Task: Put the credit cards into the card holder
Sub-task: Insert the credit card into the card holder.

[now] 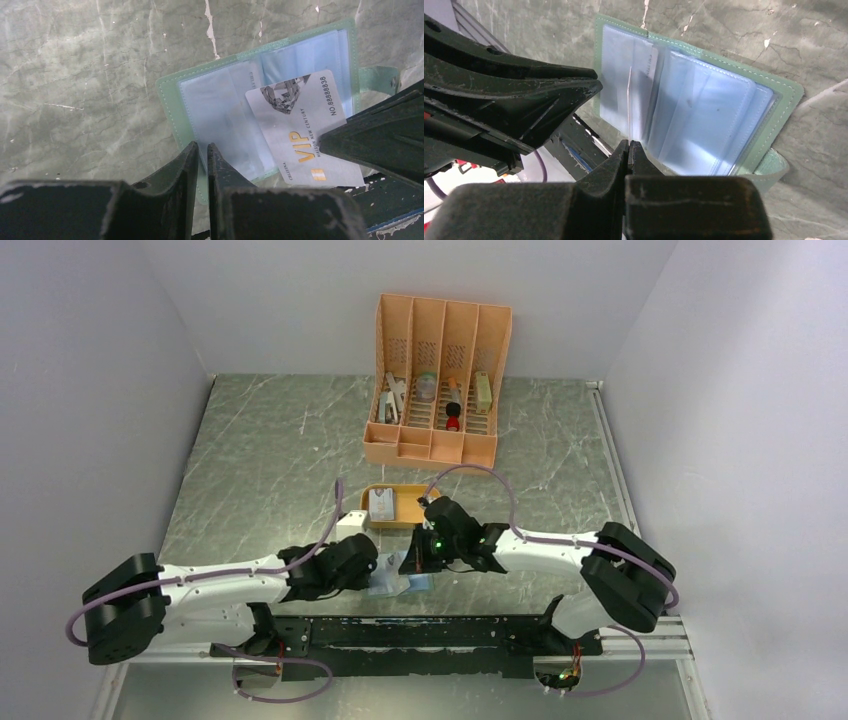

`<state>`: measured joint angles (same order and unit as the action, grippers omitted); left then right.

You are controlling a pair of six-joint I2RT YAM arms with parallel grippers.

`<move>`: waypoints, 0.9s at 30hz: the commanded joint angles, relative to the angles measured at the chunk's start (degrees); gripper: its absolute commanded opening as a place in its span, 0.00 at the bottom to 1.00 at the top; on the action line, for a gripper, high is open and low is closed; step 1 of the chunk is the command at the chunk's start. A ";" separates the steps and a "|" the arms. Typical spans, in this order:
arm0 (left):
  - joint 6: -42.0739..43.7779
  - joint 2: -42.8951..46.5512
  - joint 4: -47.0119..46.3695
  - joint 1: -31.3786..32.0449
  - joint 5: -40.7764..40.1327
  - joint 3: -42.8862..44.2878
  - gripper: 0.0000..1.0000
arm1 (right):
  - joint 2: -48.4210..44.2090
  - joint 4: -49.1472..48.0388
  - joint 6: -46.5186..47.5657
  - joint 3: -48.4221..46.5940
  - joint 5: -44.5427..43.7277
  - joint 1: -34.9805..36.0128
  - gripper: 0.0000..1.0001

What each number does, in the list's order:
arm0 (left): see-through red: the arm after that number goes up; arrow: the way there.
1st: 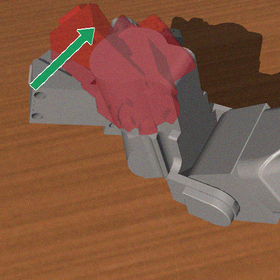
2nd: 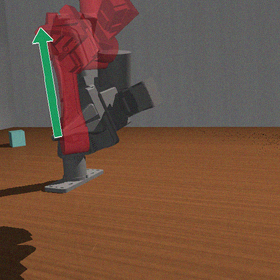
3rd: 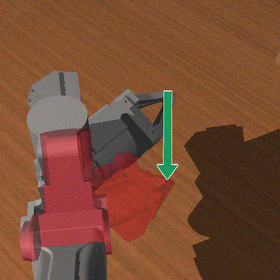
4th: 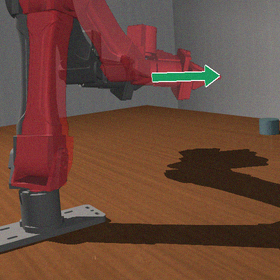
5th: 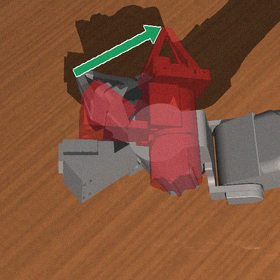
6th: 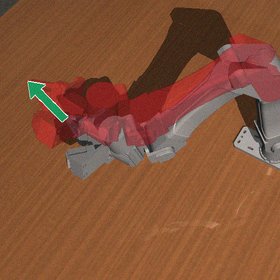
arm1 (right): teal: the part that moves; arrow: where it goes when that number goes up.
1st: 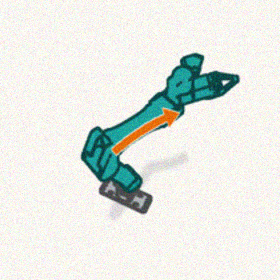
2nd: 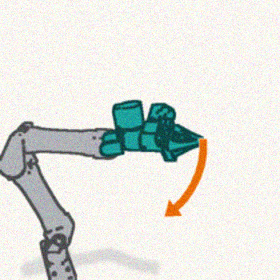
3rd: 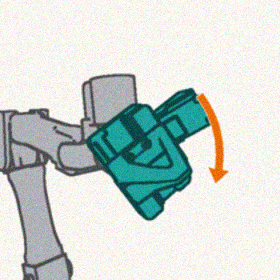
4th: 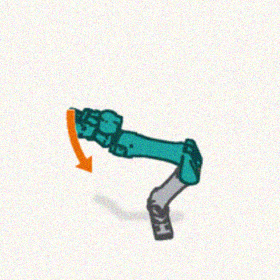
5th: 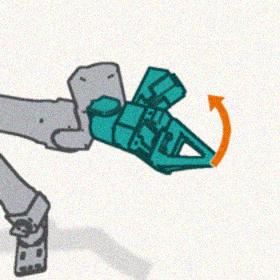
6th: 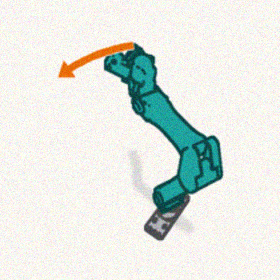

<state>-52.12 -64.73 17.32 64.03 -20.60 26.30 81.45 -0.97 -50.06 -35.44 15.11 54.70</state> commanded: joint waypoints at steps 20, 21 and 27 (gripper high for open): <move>-3.69 4.03 1.07 0.31 -2.30 -5.48 0.13 | 5.80 -6.18 -3.17 1.40 -1.35 -0.40 0.00; -3.69 4.08 1.02 0.31 -2.21 -5.64 0.13 | 5.87 -6.27 -3.26 1.49 -1.56 -0.38 0.00; -3.69 3.53 0.03 0.35 -1.49 -6.24 0.11 | 6.08 -7.73 -4.79 2.39 -2.65 -0.39 0.00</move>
<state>-55.35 -60.62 17.67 64.03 -21.91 21.61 86.67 -7.75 -53.84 -34.46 14.92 54.50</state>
